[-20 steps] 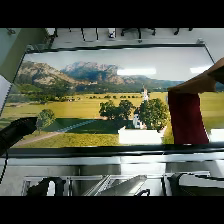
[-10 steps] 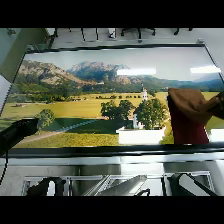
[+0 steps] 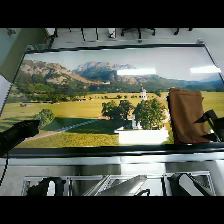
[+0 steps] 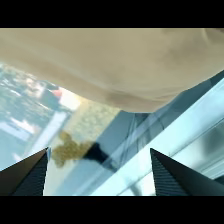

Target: Fold the shirts.

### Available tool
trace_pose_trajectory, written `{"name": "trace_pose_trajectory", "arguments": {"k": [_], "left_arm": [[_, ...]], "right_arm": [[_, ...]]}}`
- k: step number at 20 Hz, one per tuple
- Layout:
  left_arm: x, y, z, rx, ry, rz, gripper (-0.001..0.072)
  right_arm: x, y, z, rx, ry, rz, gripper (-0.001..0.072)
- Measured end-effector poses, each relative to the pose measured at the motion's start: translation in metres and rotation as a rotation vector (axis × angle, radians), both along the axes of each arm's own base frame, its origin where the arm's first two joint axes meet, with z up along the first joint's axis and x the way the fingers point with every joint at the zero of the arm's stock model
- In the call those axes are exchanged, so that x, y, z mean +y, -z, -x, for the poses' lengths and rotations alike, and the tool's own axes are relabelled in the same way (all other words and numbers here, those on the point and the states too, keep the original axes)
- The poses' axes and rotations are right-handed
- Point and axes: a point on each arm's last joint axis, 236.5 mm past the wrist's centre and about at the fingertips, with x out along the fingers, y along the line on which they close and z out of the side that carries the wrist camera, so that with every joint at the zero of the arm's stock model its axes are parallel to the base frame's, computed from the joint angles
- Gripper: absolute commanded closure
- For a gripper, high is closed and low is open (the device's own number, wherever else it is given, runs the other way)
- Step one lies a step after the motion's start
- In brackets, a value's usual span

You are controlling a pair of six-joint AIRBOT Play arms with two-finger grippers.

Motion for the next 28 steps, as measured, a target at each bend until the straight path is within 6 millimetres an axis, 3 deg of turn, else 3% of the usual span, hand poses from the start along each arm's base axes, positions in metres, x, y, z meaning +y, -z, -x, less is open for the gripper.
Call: {"name": "trace_pose_trajectory", "arguments": {"k": [2, 3, 4, 5, 8, 11, 13, 16, 18, 22, 28], "left_arm": [[0.0, 0.0, 0.0, -0.003, -0.001, -0.001, 0.0691], [0.0, -0.001, -0.001, -0.004, -0.001, -0.001, 0.0691], [0.001, -0.001, -0.001, -0.006, -0.002, -0.001, 0.0691], [0.001, -0.002, -0.002, -0.009, -0.003, 0.0, 0.0691], [-0.006, -0.005, -0.002, -0.018, 0.009, 0.027, 0.0691], [-0.022, -0.006, 0.0, -0.017, 0.06, 0.062, 0.0691], [-0.04, 0.0, 0.004, -0.002, 0.124, 0.081, 0.0691], [-0.076, 0.026, 0.019, 0.077, 0.244, 0.119, 0.0691], [-0.098, 0.043, 0.027, 0.134, 0.32, 0.14, 0.0691], [-0.132, 0.058, 0.031, 0.227, 0.441, 0.139, 0.0691], [-0.148, 0.063, 0.017, 0.278, 0.482, 0.119, 0.0691]], "right_arm": [[-0.005, -0.025, -0.013, -0.063, -0.005, 0.023, 0.0019], [-0.006, -0.04, -0.024, -0.114, -0.007, 0.032, 0.0242], [-0.003, -0.054, -0.035, -0.171, -0.021, 0.031, 0.064], [0.003, -0.067, -0.047, -0.236, -0.051, 0.029, 0.0683], [0.038, -0.1, -0.077, -0.412, -0.2, 0.036, 0.0688], [0.1, -0.108, -0.091, -0.514, -0.422, 0.045, 0.0688], [0.156, -0.094, -0.086, -0.545, -0.597, 0.044, 0.0689], [0.244, -0.055, -0.055, -0.575, -0.848, 0.011, 0.0689], [0.283, -0.035, -0.036, -0.601, -0.961, 0.002, 0.069], [0.319, -0.021, -0.018, -0.645, -1.058, -0.011, 0.0689], [0.333, -0.017, -0.002, -0.636, -1.09, -0.055, 0.0689]]}}
